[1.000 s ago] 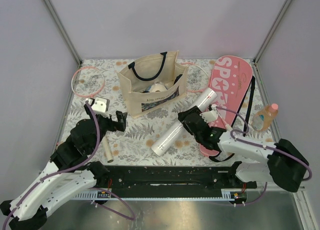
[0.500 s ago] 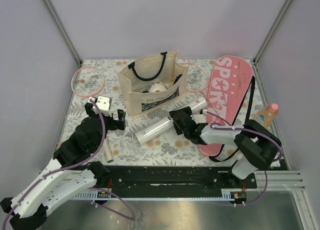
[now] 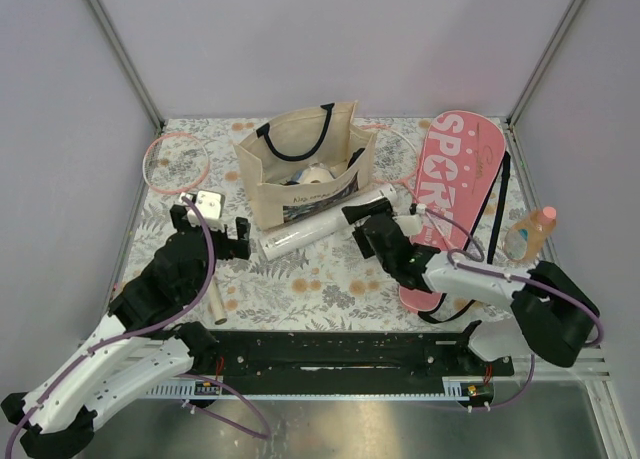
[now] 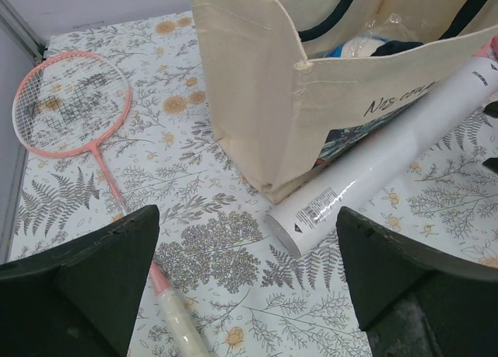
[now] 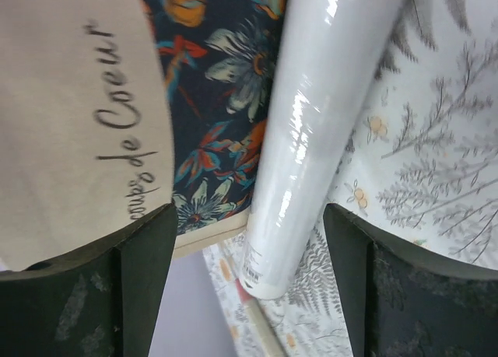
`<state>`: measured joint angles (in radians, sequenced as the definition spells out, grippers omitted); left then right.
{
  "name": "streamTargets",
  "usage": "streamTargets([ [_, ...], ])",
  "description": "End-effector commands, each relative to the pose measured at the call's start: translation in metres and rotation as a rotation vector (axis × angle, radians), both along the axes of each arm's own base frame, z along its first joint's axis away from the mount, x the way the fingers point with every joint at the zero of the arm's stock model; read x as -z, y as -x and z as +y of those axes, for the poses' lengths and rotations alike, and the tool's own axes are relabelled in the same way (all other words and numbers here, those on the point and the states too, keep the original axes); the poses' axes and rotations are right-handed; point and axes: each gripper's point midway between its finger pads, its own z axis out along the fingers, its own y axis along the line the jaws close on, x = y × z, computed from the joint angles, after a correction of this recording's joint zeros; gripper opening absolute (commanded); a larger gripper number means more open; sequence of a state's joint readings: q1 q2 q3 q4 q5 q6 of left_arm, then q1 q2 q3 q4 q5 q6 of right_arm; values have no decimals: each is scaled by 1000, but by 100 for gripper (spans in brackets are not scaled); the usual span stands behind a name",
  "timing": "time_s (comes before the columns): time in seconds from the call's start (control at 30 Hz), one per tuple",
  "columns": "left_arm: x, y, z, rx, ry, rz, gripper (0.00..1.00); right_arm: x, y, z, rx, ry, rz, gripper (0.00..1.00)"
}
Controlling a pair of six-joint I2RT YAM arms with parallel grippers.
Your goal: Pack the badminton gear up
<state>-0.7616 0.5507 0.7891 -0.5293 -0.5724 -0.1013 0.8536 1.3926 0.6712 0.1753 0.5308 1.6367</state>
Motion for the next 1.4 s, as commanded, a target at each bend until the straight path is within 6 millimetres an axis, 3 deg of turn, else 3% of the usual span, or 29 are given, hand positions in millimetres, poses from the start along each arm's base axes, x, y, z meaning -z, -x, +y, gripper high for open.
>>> streamTargets([
  [0.0, -19, 2, -7, 40, 73, -59, 99, -40, -5, -31, -113, 272, -216, 84],
  [0.1, -29, 11, -33, 182, 171, -82, 99, -61, -4, -59, -209, 489, -342, 84],
  [0.2, -31, 20, -57, 321, 221, -84, 99, -68, -6, -97, -254, 682, -361, 84],
  [0.37, -28, 21, -66, 359, 218, -63, 99, -69, -21, -154, -332, 952, -265, 79],
  [0.6, -17, 22, -76, 408, 179, -21, 99, -40, -48, -179, -563, 1097, -83, 84],
  [0.8, -12, 19, -72, 394, 140, -14, 99, -16, -85, -203, -640, 1059, 35, 68],
  [1.03, -10, 18, -70, 384, 124, -21, 99, 34, -106, -202, -814, 1001, 170, 58],
  [1.37, -9, 13, -67, 359, 104, -21, 99, 74, -119, -209, -903, 1005, 299, 55],
])
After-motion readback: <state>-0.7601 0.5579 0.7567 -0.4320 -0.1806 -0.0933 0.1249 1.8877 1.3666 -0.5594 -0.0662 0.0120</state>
